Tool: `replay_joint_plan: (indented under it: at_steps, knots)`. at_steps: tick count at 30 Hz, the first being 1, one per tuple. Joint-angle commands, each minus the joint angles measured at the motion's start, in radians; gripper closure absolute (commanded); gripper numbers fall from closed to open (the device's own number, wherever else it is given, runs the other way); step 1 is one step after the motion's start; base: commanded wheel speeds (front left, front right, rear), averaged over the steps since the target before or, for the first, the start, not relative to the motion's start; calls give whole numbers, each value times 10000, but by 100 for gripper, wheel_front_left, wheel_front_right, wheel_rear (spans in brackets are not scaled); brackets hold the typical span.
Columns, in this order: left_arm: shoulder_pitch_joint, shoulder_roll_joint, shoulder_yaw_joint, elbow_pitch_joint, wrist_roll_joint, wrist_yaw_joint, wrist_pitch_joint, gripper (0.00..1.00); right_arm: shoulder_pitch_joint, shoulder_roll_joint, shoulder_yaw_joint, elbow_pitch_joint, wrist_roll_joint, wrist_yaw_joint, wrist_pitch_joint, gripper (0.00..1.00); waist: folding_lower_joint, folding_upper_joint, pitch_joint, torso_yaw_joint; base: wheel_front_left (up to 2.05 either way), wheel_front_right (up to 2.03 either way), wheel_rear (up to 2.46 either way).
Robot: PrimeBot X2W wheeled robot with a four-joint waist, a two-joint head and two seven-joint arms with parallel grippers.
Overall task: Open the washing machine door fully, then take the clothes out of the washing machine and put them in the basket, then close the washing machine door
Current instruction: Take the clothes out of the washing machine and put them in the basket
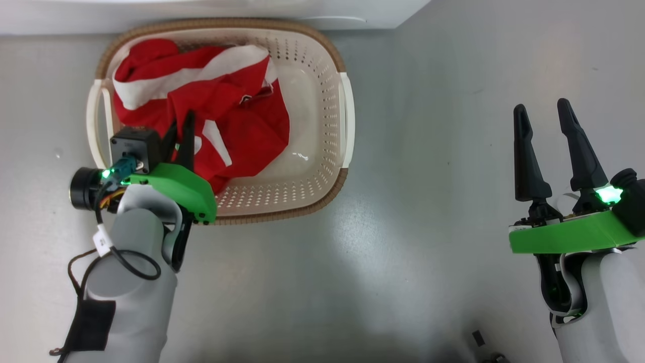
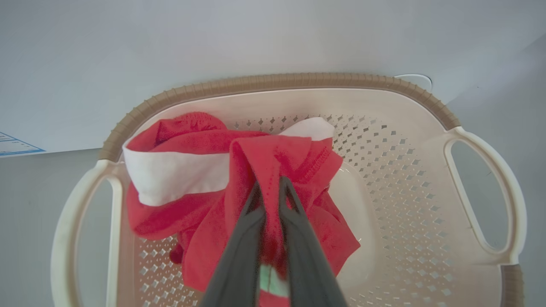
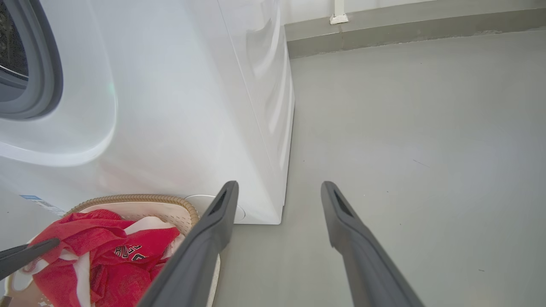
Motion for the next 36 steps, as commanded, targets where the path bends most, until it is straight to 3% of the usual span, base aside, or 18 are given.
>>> replay_joint_plan:
  at_steps: [1, 14, 36]
  knots:
    - [233, 277, 243, -97, 88, -92, -51, 0, 196, 13, 223, -189, -56, 65, -61, 0, 0, 0, -114, 31, 0, 0, 0]
    - [1156, 277, 452, -736, -241, -128, -51, 0, 492, 13, 226, 44, -250, 65, -61, 0, 0, 0, -1330, 155, 0, 0, 0]
    - [3749, 277, 1268, -3955, -32, -278, -51, 0, 1584, -144, -24, 437, -360, 65, -61, 0, 0, 0, -4150, 610, 0, 0, 0]
